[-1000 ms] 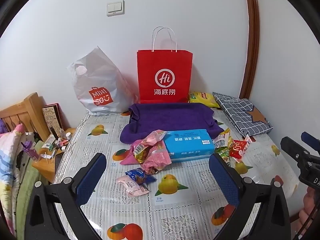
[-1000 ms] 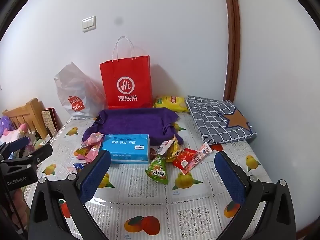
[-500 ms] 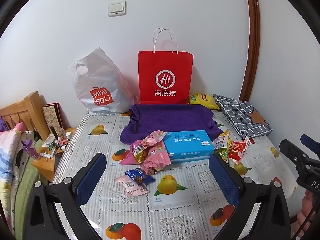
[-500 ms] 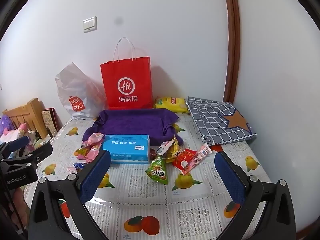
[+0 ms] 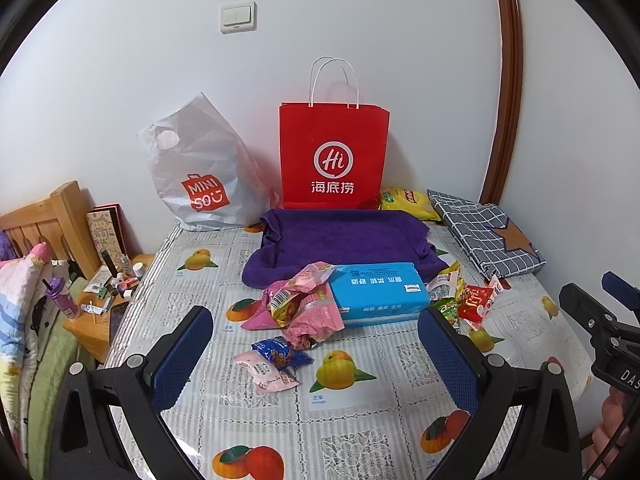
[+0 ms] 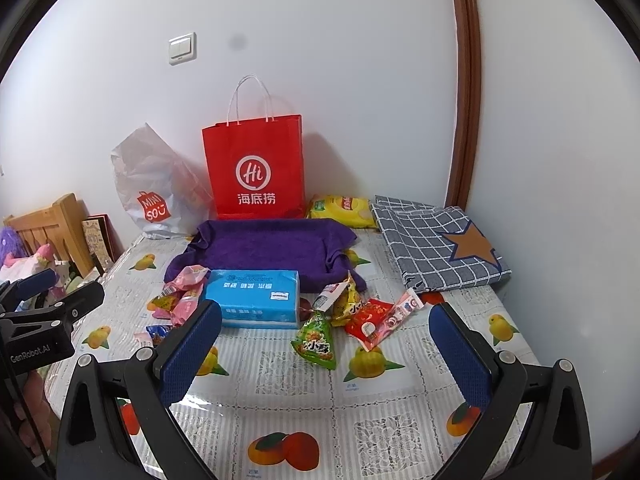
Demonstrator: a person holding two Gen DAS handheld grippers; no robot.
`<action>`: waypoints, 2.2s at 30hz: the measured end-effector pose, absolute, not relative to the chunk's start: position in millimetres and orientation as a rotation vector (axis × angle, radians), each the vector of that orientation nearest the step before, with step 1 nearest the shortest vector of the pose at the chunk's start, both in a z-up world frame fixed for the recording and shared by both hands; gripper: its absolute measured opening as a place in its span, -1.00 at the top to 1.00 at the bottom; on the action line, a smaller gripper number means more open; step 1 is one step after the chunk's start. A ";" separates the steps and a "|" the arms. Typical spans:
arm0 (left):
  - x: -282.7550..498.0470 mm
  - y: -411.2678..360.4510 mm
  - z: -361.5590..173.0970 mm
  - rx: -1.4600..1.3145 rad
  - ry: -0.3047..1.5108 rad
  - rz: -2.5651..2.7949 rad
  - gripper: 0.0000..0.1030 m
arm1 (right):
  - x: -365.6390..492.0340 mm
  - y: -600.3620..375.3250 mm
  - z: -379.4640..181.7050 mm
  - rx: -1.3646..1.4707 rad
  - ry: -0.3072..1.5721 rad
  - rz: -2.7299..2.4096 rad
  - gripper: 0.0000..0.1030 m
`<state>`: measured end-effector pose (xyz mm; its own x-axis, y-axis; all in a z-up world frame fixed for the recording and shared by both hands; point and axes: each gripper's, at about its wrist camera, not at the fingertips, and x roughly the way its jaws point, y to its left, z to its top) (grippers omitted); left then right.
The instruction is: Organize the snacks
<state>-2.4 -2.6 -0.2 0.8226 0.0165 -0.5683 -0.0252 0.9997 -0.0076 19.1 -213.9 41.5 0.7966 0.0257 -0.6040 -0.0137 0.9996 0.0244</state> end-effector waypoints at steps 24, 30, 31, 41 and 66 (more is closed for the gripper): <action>-8.6 -2.3 1.8 -0.009 0.581 0.000 -1.00 | 15.8 -208.5 41.4 0.003 0.638 0.023 -0.99; -9.0 -2.5 1.6 -0.013 0.581 -0.003 -1.00 | 15.9 -207.4 41.3 0.004 0.638 0.027 -0.99; -9.3 -2.2 1.7 -0.017 0.580 -0.006 -1.00 | 16.0 -207.4 41.1 0.007 0.638 0.027 -0.99; -10.6 -2.5 1.8 -0.016 0.579 -0.006 -1.00 | 15.3 -208.1 39.1 0.016 0.639 0.032 -0.99; 0.8 -7.4 -6.6 0.020 0.601 -0.004 -1.00 | 25.2 -213.0 26.2 0.016 0.668 0.027 -0.99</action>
<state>0.8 -7.4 -6.6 0.8249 0.0019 -0.5653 0.0100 0.9998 0.0180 25.2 -213.0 26.2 0.7844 0.0305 -0.6195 -0.0203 0.9995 0.0235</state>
